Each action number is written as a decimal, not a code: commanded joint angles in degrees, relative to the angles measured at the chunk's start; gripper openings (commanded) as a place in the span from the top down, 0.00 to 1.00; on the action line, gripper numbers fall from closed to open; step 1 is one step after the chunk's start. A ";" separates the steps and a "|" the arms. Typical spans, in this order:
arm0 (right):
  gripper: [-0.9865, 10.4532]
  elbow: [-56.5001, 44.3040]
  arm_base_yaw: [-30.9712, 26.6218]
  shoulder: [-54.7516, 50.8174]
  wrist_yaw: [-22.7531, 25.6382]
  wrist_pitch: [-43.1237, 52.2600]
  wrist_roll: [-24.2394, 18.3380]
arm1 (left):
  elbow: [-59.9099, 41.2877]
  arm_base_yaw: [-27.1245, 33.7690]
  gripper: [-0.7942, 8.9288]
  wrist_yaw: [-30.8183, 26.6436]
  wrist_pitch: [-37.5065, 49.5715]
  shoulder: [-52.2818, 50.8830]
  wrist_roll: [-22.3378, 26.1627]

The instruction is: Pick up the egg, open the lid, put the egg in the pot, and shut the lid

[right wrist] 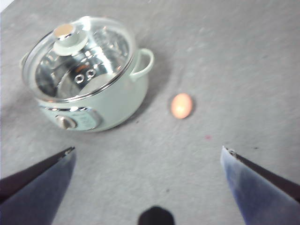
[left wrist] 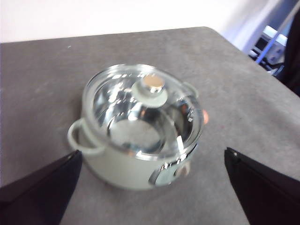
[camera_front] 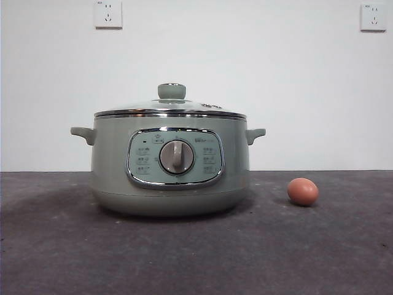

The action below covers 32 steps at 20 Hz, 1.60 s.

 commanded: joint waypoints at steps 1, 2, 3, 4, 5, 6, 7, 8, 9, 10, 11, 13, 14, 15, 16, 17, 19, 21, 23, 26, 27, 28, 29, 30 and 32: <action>0.42 0.20 0.02 1.53 -1.07 0.63 -0.17 | 3.87 -2.84 0.27 0.07 2.16 6.34 0.63; 0.42 0.20 0.02 2.43 -1.07 0.76 -0.17 | 5.97 -4.26 0.27 -0.13 2.45 9.42 0.83; 0.42 0.20 0.02 3.41 -1.07 1.11 -0.17 | 8.15 -5.73 0.27 -0.68 2.45 12.55 1.36; 0.42 0.20 0.02 4.44 -1.07 1.51 -0.11 | 10.38 -7.30 0.27 -1.92 2.47 15.72 2.58; 0.42 0.20 0.02 5.44 -1.07 1.70 -0.11 | 12.59 -9.03 0.27 -3.74 2.54 18.93 3.98; 0.42 0.20 0.02 6.43 -1.07 1.75 -0.11 | 14.75 -10.82 0.27 -5.95 2.64 22.14 5.57; 0.42 0.20 0.02 7.13 -1.11 1.75 -0.11 | 16.63 -12.48 0.27 -8.11 3.04 25.18 6.69; 0.42 0.20 0.02 7.76 -1.25 1.70 -0.11 | 18.23 -13.84 0.27 -9.68 3.91 28.11 7.32; 0.42 0.20 0.02 8.33 -1.46 1.75 -0.11 | 19.50 -14.73 0.27 -10.12 4.63 30.80 7.87; 0.42 0.20 0.02 8.74 -1.46 1.81 -0.11 | 20.33 -15.41 0.27 -10.27 5.88 33.27 8.35; 0.42 0.20 0.02 8.98 -1.46 1.86 -0.11 | 20.85 -16.13 0.27 -10.97 7.45 35.54 9.16; 0.42 0.20 0.00 9.20 -1.51 1.88 -0.15 | 21.11 -17.44 0.27 -11.15 11.04 39.50 9.57; 0.42 0.20 0.02 9.20 -1.55 2.21 -0.13 | 21.11 -17.86 0.27 -11.43 12.59 41.33 9.57; 0.42 0.20 0.02 9.20 -1.77 2.75 -0.13 | 21.11 -18.23 0.27 -12.00 13.75 42.73 9.57; 0.42 0.20 0.02 9.20 -2.14 3.39 -0.11 | 21.11 -18.82 0.27 -12.68 15.02 44.15 9.57; 0.42 0.20 0.02 9.20 -2.16 3.67 -0.09 | 21.11 -19.34 0.27 -12.83 16.20 45.38 9.57; 0.42 0.20 0.02 9.20 -2.16 3.69 -0.13 | 21.14 -20.26 0.27 -13.09 17.79 47.67 9.57; 0.42 0.20 0.02 9.20 -2.14 3.76 -0.15 | 21.14 -21.27 0.27 -15.80 18.01 49.62 9.60; 0.42 0.20 0.00 9.22 -2.14 3.98 -0.15 | 21.14 -21.77 0.27 -16.90 18.25 51.36 9.57; 0.42 0.20 0.02 9.25 -2.14 4.26 -0.13 | 21.14 -21.92 0.28 -16.94 18.36 53.09 9.44; 0.42 0.20 0.00 9.27 -2.14 4.33 -0.13 | 21.14 -21.92 0.28 -16.94 18.36 53.37 9.16; 0.42 0.20 0.00 9.27 -2.14 4.42 -0.13 | 21.14 -21.92 0.29 -16.94 18.40 53.53 8.87; 0.42 0.20 0.00 9.27 -2.14 4.44 -0.13 | 21.14 -21.92 0.36 -16.92 18.38 53.53 8.61; 0.42 0.20 0.00 9.27 -2.12 4.44 -0.11 | 21.14 -21.92 0.47 -16.87 18.38 53.53 8.26; 0.42 0.20 0.00 9.27 -2.12 4.48 -0.11 | 21.14 -21.92 0.58 -16.83 18.32 53.53 7.78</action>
